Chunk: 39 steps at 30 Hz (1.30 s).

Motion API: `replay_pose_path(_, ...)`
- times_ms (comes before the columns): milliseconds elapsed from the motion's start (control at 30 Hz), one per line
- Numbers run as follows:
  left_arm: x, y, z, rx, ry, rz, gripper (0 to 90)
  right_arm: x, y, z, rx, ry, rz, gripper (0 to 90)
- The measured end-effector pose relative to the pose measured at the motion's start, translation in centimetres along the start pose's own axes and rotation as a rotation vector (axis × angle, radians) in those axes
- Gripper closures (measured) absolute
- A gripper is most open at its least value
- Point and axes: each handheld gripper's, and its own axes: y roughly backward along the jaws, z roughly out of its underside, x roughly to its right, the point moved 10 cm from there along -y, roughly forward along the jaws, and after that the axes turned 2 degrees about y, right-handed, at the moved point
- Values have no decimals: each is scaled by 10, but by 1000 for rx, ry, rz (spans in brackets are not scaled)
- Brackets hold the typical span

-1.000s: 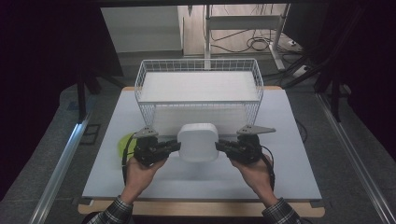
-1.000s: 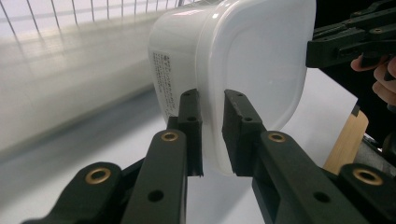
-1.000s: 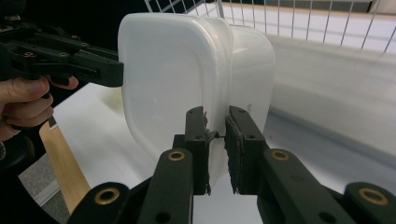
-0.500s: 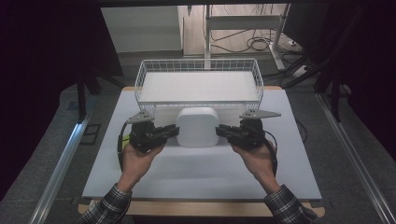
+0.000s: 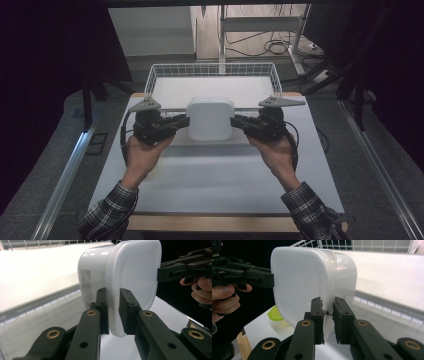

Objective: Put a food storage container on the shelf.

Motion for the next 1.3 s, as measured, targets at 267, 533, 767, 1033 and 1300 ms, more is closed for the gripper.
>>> replay_pose_path(267,-9,-2,-26,16,4,-2,790,7,-3,-27,24,5,14,788)
replay_pose_path(533,-20,-6,-45,25,20,3,790,14,-8,-50,42,-14,19,788)
replay_pose_path(767,-29,-20,-55,17,27,-10,786,31,-17,-59,43,-41,39,783)
replay_pose_path(1033,-38,-29,-57,30,44,-15,774,39,-25,-61,34,-55,43,779)
replay_pose_path(1300,-40,-36,-60,67,19,-16,690,45,-32,-62,39,-69,40,709)
